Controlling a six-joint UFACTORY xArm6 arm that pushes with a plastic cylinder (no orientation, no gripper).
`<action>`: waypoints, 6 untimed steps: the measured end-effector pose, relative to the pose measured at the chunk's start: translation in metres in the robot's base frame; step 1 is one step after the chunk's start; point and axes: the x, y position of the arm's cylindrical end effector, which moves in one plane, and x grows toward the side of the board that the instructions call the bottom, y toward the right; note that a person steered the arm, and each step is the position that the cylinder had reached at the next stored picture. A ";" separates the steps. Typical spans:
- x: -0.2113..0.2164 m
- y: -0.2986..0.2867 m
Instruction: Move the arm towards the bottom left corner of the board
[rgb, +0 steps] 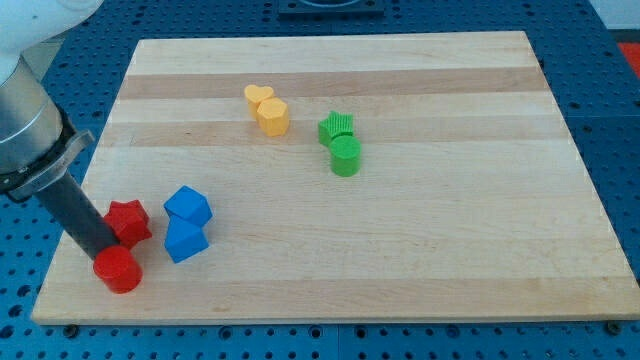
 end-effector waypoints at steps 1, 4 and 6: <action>0.000 -0.020; 0.064 -0.041; 0.058 0.031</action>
